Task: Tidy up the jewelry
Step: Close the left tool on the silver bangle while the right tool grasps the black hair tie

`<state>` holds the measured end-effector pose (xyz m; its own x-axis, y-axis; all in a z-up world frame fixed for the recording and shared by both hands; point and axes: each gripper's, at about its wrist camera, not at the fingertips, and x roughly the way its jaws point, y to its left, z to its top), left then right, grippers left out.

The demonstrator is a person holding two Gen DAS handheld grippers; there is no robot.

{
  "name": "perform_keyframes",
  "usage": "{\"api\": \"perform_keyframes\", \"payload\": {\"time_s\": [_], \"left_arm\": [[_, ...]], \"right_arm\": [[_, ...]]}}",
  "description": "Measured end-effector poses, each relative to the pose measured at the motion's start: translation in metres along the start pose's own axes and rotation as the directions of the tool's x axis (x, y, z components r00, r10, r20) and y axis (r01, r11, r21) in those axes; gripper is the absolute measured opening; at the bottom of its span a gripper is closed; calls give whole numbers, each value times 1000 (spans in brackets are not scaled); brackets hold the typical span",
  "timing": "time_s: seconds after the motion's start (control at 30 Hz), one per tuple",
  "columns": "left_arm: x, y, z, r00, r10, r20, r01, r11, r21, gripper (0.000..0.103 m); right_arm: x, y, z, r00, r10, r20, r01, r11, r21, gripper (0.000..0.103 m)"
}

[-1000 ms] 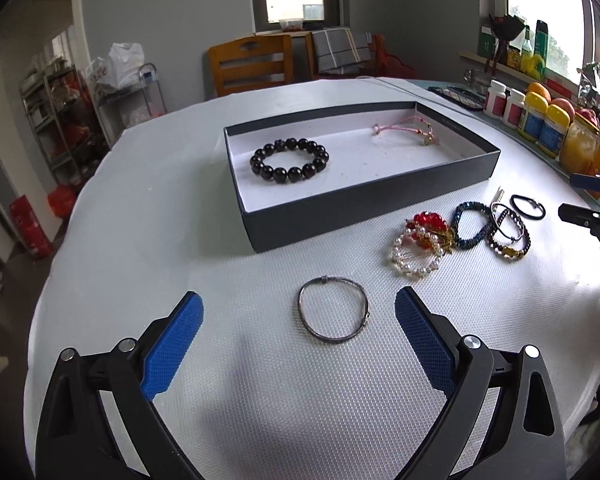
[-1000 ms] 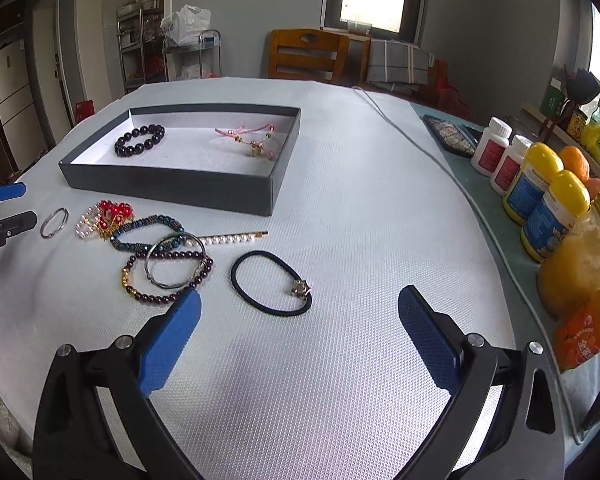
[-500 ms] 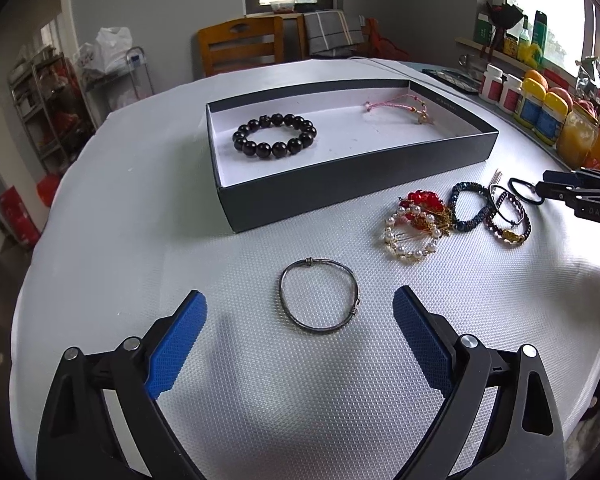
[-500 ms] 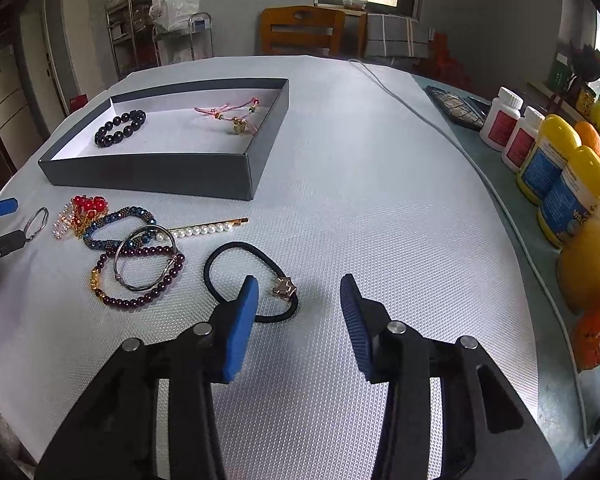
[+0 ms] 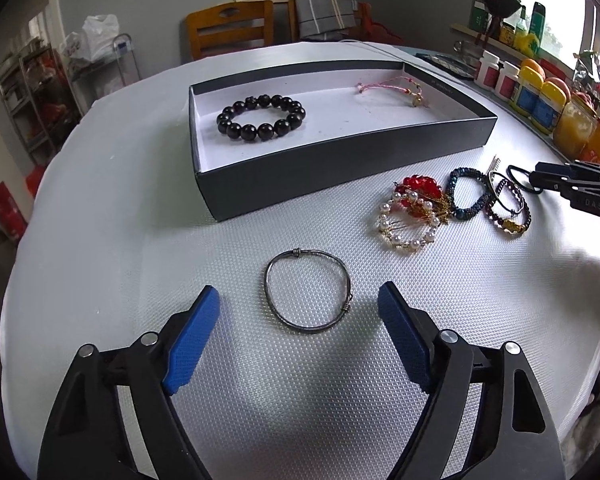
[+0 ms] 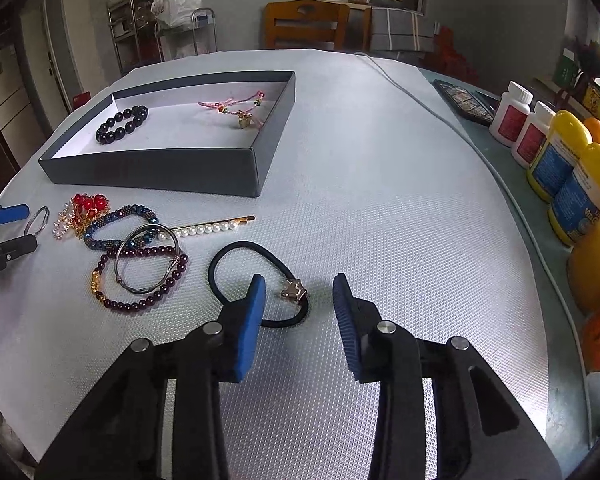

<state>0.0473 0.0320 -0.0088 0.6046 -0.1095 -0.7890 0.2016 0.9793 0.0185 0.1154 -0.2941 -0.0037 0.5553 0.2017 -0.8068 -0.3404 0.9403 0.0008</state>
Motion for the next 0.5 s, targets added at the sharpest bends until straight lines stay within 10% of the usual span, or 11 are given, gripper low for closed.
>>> {"api": "perform_keyframes", "payload": {"time_s": [0.5], "left_arm": [[-1, -9, 4, 1000, -6, 19, 5, 1000, 21, 47]], "right_arm": [[-1, -2, -2, 999, 32, 0, -32, 999, 19, 16]]}}
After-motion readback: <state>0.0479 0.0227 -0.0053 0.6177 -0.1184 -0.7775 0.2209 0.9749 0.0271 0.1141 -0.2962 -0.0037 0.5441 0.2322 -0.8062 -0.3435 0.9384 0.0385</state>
